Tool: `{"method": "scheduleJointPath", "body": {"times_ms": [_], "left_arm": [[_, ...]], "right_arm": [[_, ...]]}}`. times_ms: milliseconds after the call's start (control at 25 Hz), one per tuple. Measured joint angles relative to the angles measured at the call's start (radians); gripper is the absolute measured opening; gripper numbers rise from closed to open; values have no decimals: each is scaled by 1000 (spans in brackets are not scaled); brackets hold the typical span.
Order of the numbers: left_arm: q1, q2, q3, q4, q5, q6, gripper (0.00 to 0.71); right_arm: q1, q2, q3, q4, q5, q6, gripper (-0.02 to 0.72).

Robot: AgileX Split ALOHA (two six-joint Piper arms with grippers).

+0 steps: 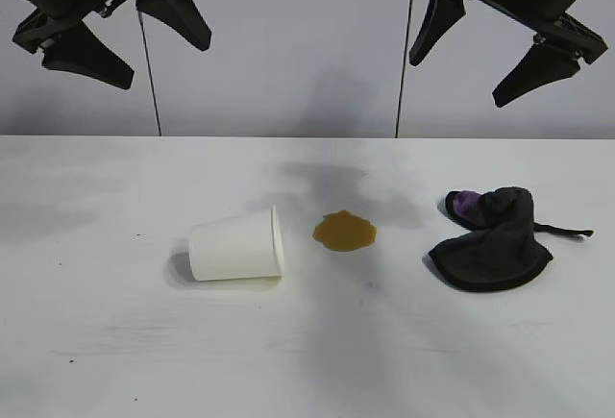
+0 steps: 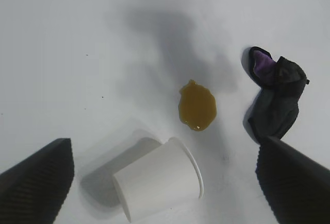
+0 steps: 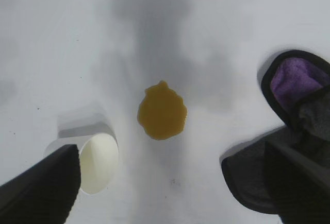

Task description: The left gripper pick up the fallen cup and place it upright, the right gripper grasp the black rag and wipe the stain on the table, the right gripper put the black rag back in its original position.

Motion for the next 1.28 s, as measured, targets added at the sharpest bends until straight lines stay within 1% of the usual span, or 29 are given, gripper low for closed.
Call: {"method": "scheduleJointPath", "body": {"times_ms": [120,160,240,320,400,440,480,560,680,800,840,1000,1280], "left_arm": [[0,0,-4,-19,-7,8,693],[0,0,-15,-9,6,32,693],[-4,0,-45,49,94,161,693],[-27,0,-69,150,210,316,693],[-63,0,-71,262,317,434,693],[-80,0,-71,321,346,459,693],[-100,0,-71,369,353,476,693],[-135,0,-67,428,326,494,693],[-184,0,-43,489,245,546,693],[-223,0,6,517,168,600,693],[-229,0,25,517,144,603,693],[-231,7,73,513,59,603,693],[-236,112,79,508,-28,603,693]], "right_arm": [[0,0,0,0,0,0,660],[0,0,0,0,0,0,660],[0,0,0,0,0,0,660],[0,0,0,0,0,0,660],[0,0,0,0,0,0,660],[0,0,0,0,0,0,660],[0,0,0,0,1,0,660],[0,0,0,0,1,0,660],[0,0,0,0,1,0,660],[0,0,0,0,1,0,660],[0,0,0,0,1,0,660],[0,0,0,0,2,0,660],[0,0,0,0,2,0,660]]}}
